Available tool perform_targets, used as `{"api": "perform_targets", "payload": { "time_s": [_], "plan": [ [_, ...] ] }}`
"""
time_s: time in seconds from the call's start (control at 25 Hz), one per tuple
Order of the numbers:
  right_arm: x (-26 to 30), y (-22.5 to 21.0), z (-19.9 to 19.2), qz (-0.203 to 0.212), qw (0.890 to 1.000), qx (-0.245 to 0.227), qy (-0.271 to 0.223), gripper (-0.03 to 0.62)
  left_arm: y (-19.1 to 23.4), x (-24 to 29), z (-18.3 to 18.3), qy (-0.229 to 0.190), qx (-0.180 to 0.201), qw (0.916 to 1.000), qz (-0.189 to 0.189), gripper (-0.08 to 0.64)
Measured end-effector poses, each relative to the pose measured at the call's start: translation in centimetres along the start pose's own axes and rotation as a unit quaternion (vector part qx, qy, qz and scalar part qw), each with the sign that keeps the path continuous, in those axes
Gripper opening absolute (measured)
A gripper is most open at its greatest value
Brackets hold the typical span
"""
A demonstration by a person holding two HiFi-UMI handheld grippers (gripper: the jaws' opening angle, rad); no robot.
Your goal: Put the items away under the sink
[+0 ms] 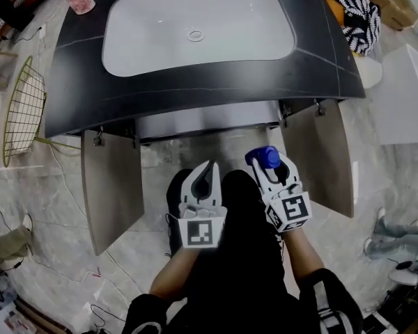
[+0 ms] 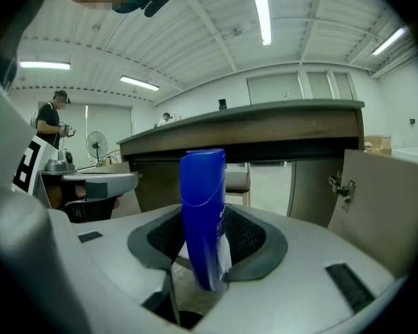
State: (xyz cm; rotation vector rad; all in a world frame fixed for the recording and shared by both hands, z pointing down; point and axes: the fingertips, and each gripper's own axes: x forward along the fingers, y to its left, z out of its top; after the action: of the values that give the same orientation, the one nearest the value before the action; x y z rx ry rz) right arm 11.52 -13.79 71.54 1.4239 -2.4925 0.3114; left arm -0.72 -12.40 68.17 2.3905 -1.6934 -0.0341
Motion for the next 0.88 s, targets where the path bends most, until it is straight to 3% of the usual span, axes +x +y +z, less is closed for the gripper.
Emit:
{"api": "perform_targets", "payload": {
  "time_s": [0.32, 0.6, 0.88],
  "plan": [
    [4.0, -2.4, -6.5, 0.003, 0.999, -0.007, -0.035, 0.160, 1.1, 1.2, -6.6, -0.034, 0.012, 0.9993, -0.004, 0.015],
    [6.3, -2.7, -7.8, 0.010, 1.000, -0.018, -0.020, 0.160, 0.9, 0.4, -6.2, -0.033, 0.014, 0.9993, -0.009, 0.015],
    [9.4, -4.0, -9.7, -0.010, 0.999, -0.020, -0.027, 0.160, 1.5, 0.4, -6.1, -0.050, 0.022, 0.9984, -0.010, 0.015]
  ]
}}
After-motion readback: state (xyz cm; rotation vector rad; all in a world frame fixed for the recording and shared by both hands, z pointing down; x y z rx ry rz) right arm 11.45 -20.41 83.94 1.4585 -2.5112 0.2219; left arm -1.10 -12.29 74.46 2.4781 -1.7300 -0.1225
